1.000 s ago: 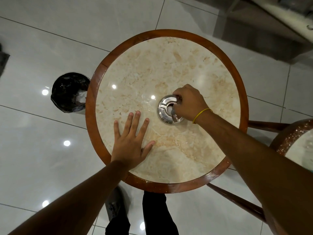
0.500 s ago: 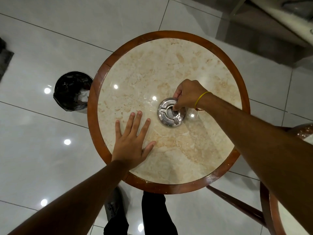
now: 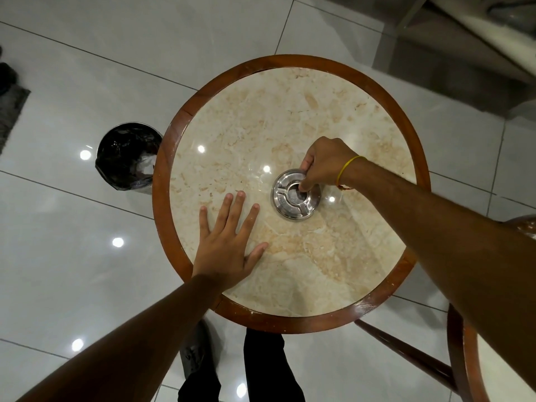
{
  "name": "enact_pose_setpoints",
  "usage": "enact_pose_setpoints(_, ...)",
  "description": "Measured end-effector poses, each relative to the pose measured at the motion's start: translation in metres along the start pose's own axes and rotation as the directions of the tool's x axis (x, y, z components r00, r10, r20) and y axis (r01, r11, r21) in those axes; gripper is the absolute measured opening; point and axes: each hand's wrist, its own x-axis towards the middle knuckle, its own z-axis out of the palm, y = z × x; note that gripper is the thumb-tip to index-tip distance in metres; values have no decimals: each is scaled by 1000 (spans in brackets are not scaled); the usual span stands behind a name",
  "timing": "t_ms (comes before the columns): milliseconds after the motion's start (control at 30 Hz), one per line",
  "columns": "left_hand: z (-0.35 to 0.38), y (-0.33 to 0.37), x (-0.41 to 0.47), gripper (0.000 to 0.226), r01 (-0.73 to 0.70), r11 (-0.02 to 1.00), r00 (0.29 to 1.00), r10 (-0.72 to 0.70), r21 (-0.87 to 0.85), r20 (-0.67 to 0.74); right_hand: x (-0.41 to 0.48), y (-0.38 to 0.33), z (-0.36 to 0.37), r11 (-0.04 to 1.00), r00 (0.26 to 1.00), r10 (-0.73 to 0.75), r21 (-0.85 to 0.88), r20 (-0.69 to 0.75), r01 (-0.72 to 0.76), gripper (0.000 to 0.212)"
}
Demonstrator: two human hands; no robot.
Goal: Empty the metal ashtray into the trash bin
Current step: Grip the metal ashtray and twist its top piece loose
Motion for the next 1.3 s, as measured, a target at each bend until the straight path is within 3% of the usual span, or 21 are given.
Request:
enact_pose_setpoints(733,-5,2,-1,83,1,1000,1000,-1,-14,10,-14,-5,-12,1000,998,1,18,56,-2,38)
enact_pose_setpoints(1033,-6,2,-1,84,1,1000,1000,-1,-9,17,-41,10,2,998,999,-40,42,-26,41,19)
enact_pose_setpoints(1300,-6,3,0,83,1,1000,1000,-1,3,26,-49,13,10,985,982,-161,39,-100,165,21)
